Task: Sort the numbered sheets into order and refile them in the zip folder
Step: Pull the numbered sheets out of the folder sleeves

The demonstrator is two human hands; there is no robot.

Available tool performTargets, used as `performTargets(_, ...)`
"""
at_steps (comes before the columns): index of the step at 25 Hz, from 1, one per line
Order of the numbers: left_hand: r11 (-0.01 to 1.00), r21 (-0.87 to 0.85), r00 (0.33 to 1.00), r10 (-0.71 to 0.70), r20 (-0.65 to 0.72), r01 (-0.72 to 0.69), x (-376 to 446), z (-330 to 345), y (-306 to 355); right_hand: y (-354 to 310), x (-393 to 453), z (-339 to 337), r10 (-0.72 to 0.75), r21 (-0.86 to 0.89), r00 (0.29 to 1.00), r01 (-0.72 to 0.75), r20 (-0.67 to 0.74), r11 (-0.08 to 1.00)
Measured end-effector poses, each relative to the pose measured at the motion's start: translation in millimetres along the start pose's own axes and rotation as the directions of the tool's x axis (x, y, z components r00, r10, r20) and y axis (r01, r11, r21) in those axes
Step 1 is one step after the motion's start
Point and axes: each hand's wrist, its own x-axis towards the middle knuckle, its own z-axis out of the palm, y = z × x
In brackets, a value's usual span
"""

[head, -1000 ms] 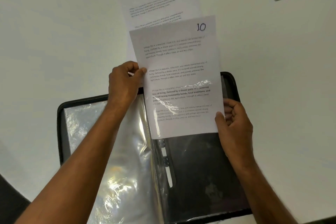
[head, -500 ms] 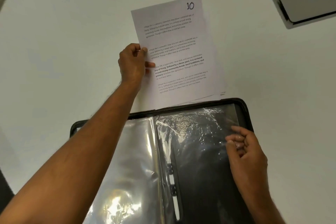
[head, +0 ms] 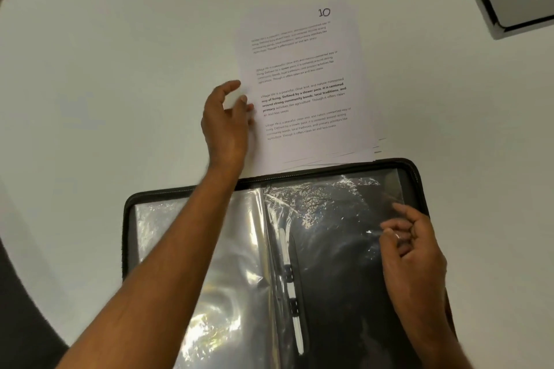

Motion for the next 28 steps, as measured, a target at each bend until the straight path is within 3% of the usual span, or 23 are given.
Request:
performTargets(2,0.971,0.176,0.987,0.154,0.044,-0.16,-35,-20,-16,-1,-3,2,-0.014,0.007,1.0,0.014,0.0,1.0)
performTargets(4,0.872,0.38,0.951,0.283,0.123,-0.309,-65,-43,-38,-1,-4,4,-0.03,0.01,1.0,0.03,-0.005,0.999)
performTargets(9,0.685,0.649,0.943,0.221,0.249,-0.332,-123,-99,-85,2,-5,6,-0.069,-0.006,0.998,0.069,-0.011,0.998)
performTargets(12,0.643,0.726,0.968,0.119,0.22,-0.244,-150,-125,-99,1,-8,9,-0.085,-0.013,0.996,0.085,-0.021,0.996)
performTargets(18,0.686,0.727,0.999,-0.031,0.04,-0.008,-176,-164,-111,2,-15,15,-0.105,-0.049,0.993,0.102,-0.049,0.994)
performTargets(23,0.721,0.654,0.974,-0.165,-0.156,0.228,-185,-180,-105,7,-22,23,-0.175,-0.1,0.982,0.168,-0.071,0.981)
performTargets(28,0.742,0.581,0.942,-0.28,-0.187,0.336,-166,-192,-88,12,-21,26,-0.228,-0.154,0.97,0.214,-0.081,0.965)
